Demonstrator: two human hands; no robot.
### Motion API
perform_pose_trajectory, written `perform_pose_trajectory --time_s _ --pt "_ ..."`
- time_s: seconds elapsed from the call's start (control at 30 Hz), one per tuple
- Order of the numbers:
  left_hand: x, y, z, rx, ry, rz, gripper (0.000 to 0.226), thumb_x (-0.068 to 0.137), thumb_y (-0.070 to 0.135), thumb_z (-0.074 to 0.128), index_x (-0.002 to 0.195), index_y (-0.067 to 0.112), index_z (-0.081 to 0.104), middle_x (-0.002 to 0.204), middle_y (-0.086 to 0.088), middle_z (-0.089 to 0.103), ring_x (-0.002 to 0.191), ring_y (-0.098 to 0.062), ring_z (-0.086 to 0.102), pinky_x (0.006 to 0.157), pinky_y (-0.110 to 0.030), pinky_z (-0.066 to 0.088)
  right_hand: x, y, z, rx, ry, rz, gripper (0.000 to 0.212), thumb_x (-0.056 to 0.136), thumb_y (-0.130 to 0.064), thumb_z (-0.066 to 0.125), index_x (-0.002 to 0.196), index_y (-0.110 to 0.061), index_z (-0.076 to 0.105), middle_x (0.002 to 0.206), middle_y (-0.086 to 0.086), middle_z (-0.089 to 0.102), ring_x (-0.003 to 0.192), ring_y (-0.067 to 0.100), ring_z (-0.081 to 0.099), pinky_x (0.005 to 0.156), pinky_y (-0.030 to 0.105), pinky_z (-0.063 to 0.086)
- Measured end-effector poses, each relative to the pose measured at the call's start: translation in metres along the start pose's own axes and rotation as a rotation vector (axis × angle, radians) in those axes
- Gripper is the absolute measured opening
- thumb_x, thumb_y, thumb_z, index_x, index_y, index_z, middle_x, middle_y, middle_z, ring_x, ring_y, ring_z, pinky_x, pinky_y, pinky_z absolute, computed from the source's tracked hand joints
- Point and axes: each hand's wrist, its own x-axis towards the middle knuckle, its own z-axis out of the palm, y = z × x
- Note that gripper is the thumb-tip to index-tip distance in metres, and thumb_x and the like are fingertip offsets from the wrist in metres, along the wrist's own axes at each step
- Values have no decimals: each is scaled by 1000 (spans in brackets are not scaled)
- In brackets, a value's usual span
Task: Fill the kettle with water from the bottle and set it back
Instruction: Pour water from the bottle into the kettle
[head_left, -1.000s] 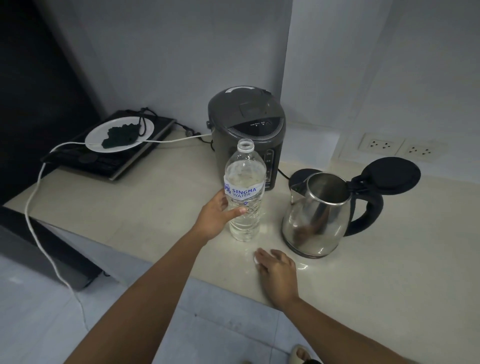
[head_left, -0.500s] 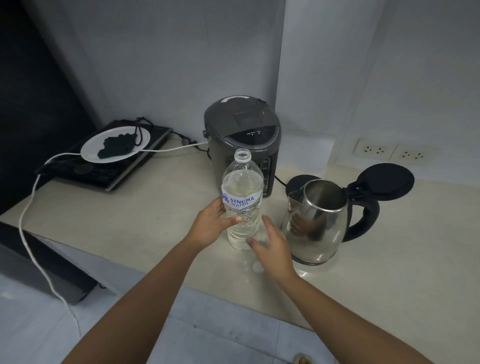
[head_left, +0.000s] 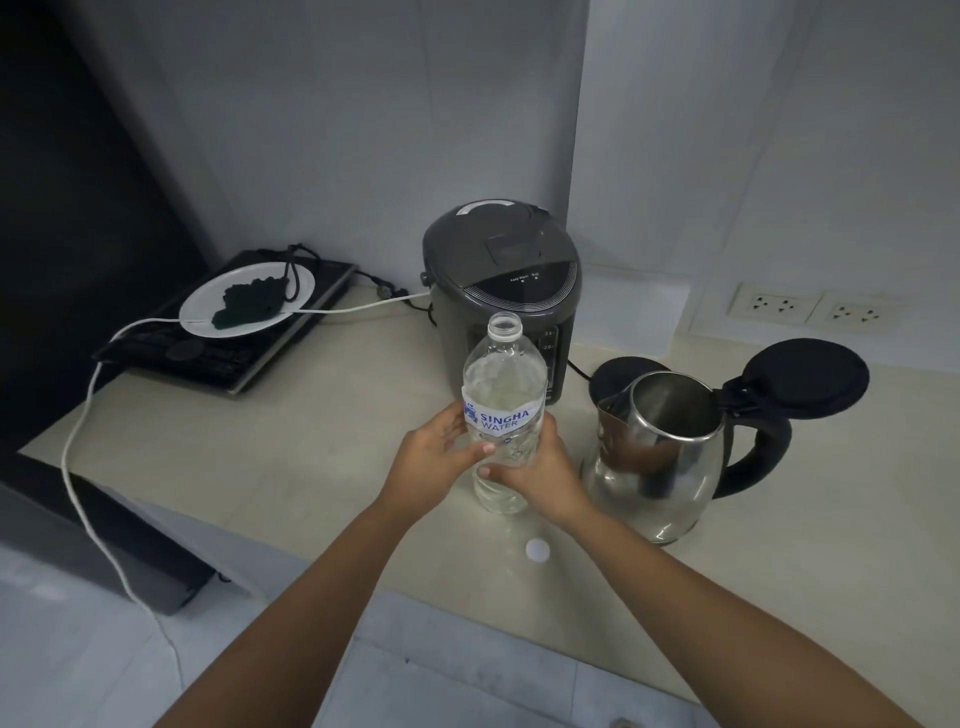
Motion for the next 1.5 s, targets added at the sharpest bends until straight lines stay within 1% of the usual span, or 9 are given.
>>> perform_pose_trajectory --time_s 0.33,0.47,0.6,0.77,0.9,1.1,1.2,1.3,1.5 --pt "-8 10 -3 -25 17 31 60 79 5 77 118 41 49 102 33 61 96 24 57 82 1 41 -16 -11 12 36 150 -11 75 61 -33 91 116 -28 41 105 -14 64 94 0 62 75 20 49" --pt "-17 21 -12 86 10 114 55 77 20 80 118 48 55 104 36 65 110 12 59 97 -10 42 -32 -21 4 44 196 -20 70 59 -33 90 110 -31 41 103 -14 63 93 4 62 75 24 50" --pt "-26 39 -20 253 7 250 57 75 40 78 129 34 60 118 26 65 116 10 56 102 -16 42 -52 -31 -17 48 215 -26 70 53 -40 88 106 -34 44 102 -15 65 94 6 64 81 33 54" --pt "-28 45 -8 404 88 301 70 75 67 61 134 31 56 128 9 65 116 -7 60 99 -25 47 -88 -40 -56 52 243 -54 71 60 -28 90 112 -37 43 103 -22 62 95 -7 59 79 19 47" --pt "-17 38 26 418 32 232 81 72 77 51 141 35 44 136 11 59 122 -11 57 100 -36 48 -121 -42 -92 -27 251 -69 70 61 -29 90 111 -39 43 101 -19 66 90 -7 63 76 15 48" --pt "6 28 103 247 -101 159 111 57 67 74 150 39 19 148 6 44 135 -16 45 107 -46 42 -163 -37 -143 -171 267 3 60 59 -34 88 101 -38 45 96 -17 67 84 -9 62 70 19 49" --pt "0 46 131 196 -131 120 120 55 57 79 153 31 15 155 4 33 141 -16 34 114 -40 33 -178 -32 -167 -251 275 51 58 59 -37 88 99 -34 47 93 -16 66 82 -4 63 70 24 51" --pt "-5 51 151 74 -140 42 118 64 36 87 153 21 11 138 11 42 125 -8 44 100 -25 36 -189 -27 -188 -320 263 91 57 58 -39 87 96 -33 45 91 -13 66 81 2 64 70 28 53" --pt "-4 43 163 -40 -106 -10 123 57 39 89 150 33 9 147 -2 44 127 -19 50 104 -34 39 -198 -13 -221 -493 210 171 56 59 -40 85 94 -29 43 87 -11 63 76 5 62 64 28 50"
